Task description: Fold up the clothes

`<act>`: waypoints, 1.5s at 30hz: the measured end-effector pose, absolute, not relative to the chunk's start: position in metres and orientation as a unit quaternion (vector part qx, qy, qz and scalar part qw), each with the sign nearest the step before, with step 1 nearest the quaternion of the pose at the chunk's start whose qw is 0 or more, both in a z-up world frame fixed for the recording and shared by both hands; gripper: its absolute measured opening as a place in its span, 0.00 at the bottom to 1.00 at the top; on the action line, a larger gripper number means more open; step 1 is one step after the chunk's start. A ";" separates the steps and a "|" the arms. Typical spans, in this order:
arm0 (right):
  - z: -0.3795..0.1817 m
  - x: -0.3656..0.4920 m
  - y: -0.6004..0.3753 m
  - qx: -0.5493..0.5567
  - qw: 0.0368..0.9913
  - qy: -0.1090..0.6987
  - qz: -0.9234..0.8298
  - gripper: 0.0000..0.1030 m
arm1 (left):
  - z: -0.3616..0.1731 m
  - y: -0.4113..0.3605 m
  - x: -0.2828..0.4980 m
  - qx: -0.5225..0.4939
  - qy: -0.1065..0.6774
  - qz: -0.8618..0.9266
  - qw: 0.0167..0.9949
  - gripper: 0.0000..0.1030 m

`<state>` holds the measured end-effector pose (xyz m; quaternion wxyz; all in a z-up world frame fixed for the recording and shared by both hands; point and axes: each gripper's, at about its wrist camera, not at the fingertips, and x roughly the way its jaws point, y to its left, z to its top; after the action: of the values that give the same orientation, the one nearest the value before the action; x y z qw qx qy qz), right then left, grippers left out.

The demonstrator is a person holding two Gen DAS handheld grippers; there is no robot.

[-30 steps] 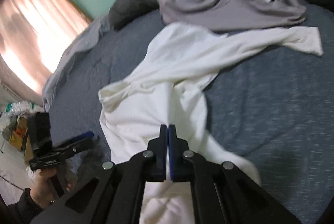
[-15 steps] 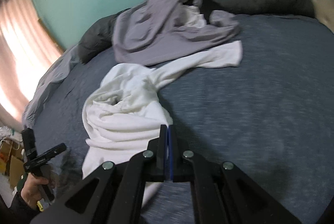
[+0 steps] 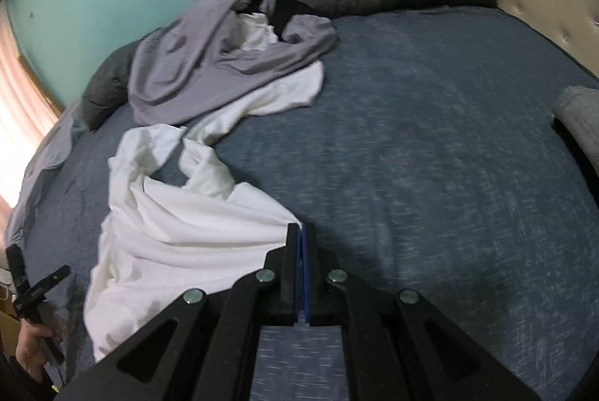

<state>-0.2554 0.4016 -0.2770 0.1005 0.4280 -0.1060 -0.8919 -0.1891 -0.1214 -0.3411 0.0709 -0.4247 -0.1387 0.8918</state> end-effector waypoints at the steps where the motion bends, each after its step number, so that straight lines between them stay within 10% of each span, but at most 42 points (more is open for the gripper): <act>1: -0.277 -0.256 0.401 0.429 0.099 -0.102 -0.892 0.01 | -0.341 -0.122 -0.189 -0.426 -0.138 0.891 0.072 0.95; 16: -0.239 -0.283 0.360 0.404 0.109 -0.121 -0.900 0.03 | -0.335 -0.119 -0.189 -0.422 -0.143 0.892 0.077 0.95; 19: -0.249 -0.306 0.319 0.430 0.157 -0.126 -0.880 0.13 | -0.333 -0.119 -0.188 -0.418 -0.141 0.894 0.074 0.95; 22: -0.260 -0.327 0.271 0.452 0.195 -0.111 -0.864 0.49 | -0.331 -0.120 -0.187 -0.415 -0.140 0.896 0.072 0.95; 28: -0.286 -0.350 0.192 0.499 0.235 -0.064 -0.832 0.55 | -0.334 -0.117 -0.188 -0.418 -0.133 0.895 0.085 0.96; 31: -0.301 -0.354 0.173 0.520 0.235 -0.043 -0.820 0.55 | -0.335 -0.116 -0.188 -0.418 -0.131 0.894 0.093 0.96; 38: -0.314 -0.319 0.168 0.511 0.299 -0.042 -0.805 0.07 | -0.337 -0.113 -0.187 -0.419 -0.135 0.893 0.098 1.00; 45: -0.309 -0.259 0.170 0.499 0.364 -0.045 -0.785 0.05 | -0.336 -0.110 -0.189 -0.416 -0.138 0.894 0.093 1.00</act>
<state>-0.2593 0.1696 -0.3089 0.3638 0.4990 -0.0454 -0.7852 -0.1885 -0.1097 -0.3363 0.0932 -0.4164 -0.1380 0.8938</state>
